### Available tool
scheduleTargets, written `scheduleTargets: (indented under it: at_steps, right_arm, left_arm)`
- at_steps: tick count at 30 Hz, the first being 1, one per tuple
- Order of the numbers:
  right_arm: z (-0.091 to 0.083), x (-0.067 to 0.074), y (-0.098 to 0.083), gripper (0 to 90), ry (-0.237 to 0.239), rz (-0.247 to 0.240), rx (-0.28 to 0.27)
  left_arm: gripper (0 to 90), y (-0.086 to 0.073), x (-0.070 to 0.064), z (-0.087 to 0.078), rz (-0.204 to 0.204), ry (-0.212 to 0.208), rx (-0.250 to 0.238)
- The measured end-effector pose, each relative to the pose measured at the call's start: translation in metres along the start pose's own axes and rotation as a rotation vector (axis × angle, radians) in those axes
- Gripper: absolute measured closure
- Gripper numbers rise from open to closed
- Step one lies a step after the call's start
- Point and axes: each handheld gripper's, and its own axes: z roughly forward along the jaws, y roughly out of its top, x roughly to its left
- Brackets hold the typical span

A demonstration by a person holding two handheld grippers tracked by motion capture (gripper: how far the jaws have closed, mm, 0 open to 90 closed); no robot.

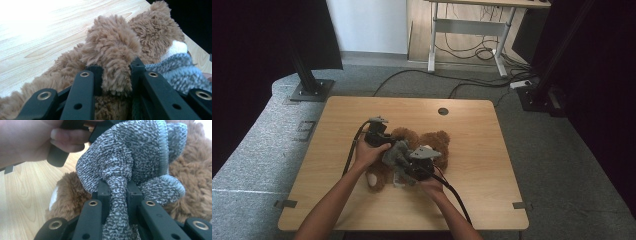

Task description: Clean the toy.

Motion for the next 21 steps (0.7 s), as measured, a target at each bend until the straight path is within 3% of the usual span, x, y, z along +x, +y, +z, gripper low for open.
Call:
scheduleTargets:
  at_steps: [3, 5, 6, 7, 10, 13, 15, 20, 21]
  right_arm:
    - [-0.002, 0.001, -0.004, 78.0, 0.005, -0.017, 0.021]
    - [-0.008, 0.003, -0.017, 78.0, 0.006, -0.054, 0.084]
    - [-0.008, 0.003, -0.017, 78.0, 0.006, -0.054, 0.084]
    - [-0.013, 0.001, -0.03, 78.1, -0.005, -0.063, 0.124]
    - [-0.026, -0.007, -0.038, 78.1, -0.022, -0.023, 0.112]
    - [-0.032, -0.007, -0.03, 78.1, -0.012, -0.02, 0.079]
    - [-0.031, 0.001, -0.021, 78.1, 0.014, -0.039, 0.06]
    - [-0.004, 0.03, -0.004, 78.0, 0.06, -0.106, 0.069]
    - [-0.004, 0.03, -0.004, 78.0, 0.06, -0.106, 0.069]
  left_arm:
    - [71.5, 0.0, -0.001, 0.0, 0.0, 0.005, 0.0]
    - [71.5, 0.0, -0.001, 0.0, 0.002, 0.005, 0.001]
    - [71.5, 0.0, -0.001, 0.0, 0.001, 0.005, -0.001]
    - [71.5, 0.0, -0.001, 0.0, 0.003, 0.006, 0.0]
    - [71.5, 0.0, -0.002, 0.0, 0.004, 0.007, 0.001]
    - [71.5, 0.0, -0.003, 0.0, 0.005, 0.009, 0.004]
    - [71.5, 0.0, -0.003, 0.0, 0.005, 0.008, 0.005]
    - [71.5, 0.001, -0.003, -0.001, 0.005, 0.008, 0.011]
    - [71.5, 0.001, -0.003, -0.001, 0.005, 0.008, 0.011]
